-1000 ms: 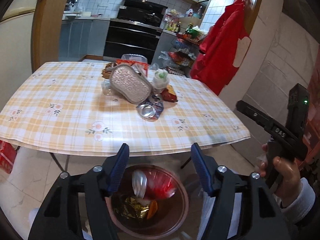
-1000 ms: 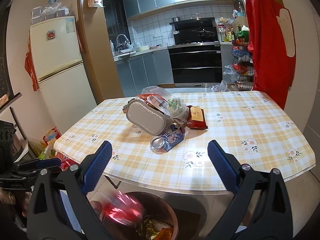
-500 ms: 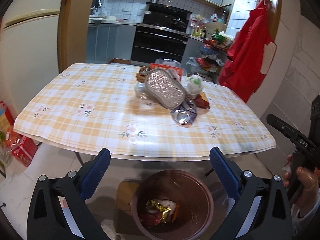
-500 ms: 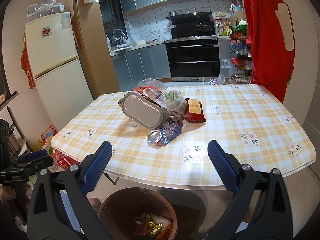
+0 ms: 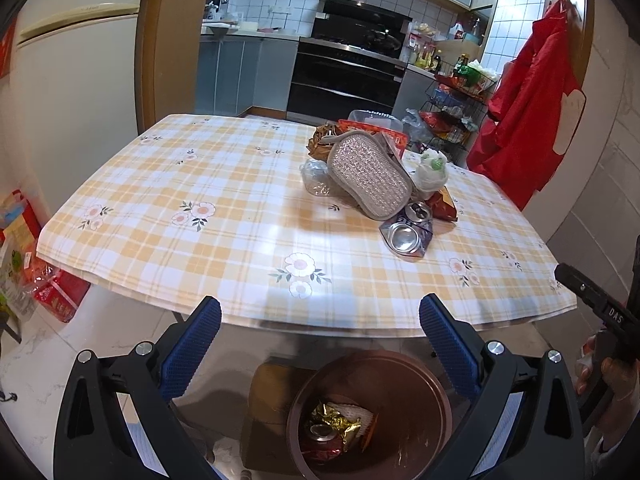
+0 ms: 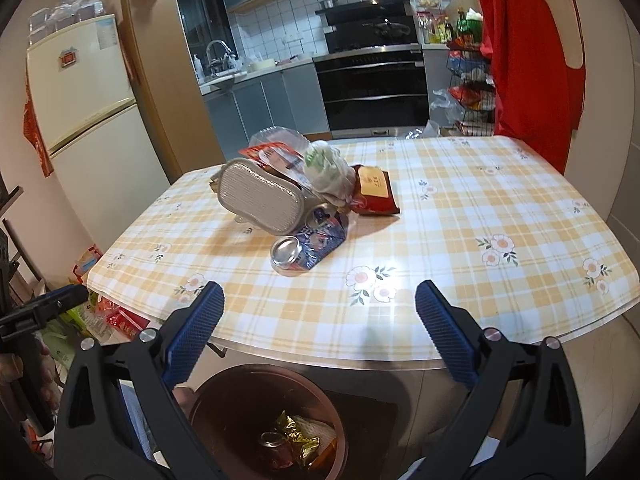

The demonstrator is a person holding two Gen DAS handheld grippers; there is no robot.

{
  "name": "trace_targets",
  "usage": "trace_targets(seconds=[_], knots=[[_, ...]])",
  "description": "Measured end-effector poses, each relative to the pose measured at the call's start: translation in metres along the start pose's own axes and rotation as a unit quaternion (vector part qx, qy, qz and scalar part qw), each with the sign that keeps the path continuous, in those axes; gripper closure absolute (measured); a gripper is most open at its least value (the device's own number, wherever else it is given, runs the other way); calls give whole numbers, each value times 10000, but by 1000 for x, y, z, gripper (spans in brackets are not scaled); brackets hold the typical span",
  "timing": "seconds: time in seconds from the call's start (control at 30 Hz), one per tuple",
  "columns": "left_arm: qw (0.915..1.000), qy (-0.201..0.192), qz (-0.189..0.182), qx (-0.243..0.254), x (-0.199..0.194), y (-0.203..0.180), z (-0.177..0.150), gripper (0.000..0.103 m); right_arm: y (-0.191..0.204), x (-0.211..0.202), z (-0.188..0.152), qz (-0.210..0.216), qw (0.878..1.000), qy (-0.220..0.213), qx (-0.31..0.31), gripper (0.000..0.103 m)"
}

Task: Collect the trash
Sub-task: 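Reach to the crushed blue can and grasp it with the right tool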

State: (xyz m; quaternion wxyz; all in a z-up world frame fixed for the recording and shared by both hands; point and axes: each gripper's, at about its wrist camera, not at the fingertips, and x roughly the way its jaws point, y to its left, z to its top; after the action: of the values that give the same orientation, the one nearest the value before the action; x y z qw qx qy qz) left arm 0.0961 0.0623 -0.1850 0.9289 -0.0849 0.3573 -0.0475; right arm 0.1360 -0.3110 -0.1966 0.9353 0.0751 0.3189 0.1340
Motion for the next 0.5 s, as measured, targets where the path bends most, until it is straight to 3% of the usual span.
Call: trace_targets(seconds=[0.5], knots=[[9996, 229, -66, 145, 55, -10, 30, 6, -21, 63, 10, -10, 9991, 412, 66, 7]])
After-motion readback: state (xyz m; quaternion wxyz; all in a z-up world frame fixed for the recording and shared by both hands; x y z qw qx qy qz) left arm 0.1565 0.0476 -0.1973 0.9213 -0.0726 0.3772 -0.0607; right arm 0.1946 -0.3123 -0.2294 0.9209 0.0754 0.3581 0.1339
